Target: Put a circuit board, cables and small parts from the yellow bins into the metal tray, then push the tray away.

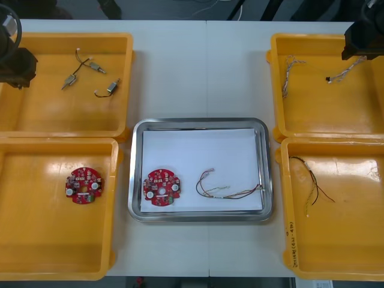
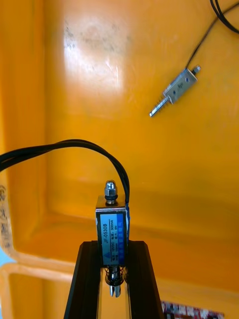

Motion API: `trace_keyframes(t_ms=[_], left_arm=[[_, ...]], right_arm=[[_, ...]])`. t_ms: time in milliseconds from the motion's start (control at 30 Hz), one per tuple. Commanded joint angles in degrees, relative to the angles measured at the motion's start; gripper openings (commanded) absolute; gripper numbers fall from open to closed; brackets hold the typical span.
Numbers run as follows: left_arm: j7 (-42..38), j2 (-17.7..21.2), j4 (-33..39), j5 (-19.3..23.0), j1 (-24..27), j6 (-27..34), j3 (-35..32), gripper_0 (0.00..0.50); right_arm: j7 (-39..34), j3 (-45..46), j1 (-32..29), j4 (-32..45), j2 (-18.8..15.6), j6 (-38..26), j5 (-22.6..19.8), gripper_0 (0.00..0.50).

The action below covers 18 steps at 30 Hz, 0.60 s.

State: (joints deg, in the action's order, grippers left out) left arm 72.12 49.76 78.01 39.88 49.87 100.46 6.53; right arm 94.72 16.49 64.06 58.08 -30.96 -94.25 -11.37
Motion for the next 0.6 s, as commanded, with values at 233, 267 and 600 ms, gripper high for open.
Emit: trace_keyframes(t_ms=[233, 267, 600], left_arm=[[-16.13, 0.78, 16.3, 2.57, -3.55, 9.23, -2.48, 0.0], [-16.4, 0.34, 17.26, 2.75, -3.55, 9.54, -2.48, 0.0], [-18.77, -7.22, 27.28, 2.75, -3.55, 9.54, -0.81, 0.0]], right_arm=[[-6.21, 1.88, 7.83, -12.73, -3.66, 9.26, 2.06, 0.5], [-7.53, 1.88, 8.1, -13.87, -3.58, 9.87, 2.14, 0.5], [-12.63, 0.03, 12.49, -26.53, -3.66, 18.66, 3.64, 0.5]])
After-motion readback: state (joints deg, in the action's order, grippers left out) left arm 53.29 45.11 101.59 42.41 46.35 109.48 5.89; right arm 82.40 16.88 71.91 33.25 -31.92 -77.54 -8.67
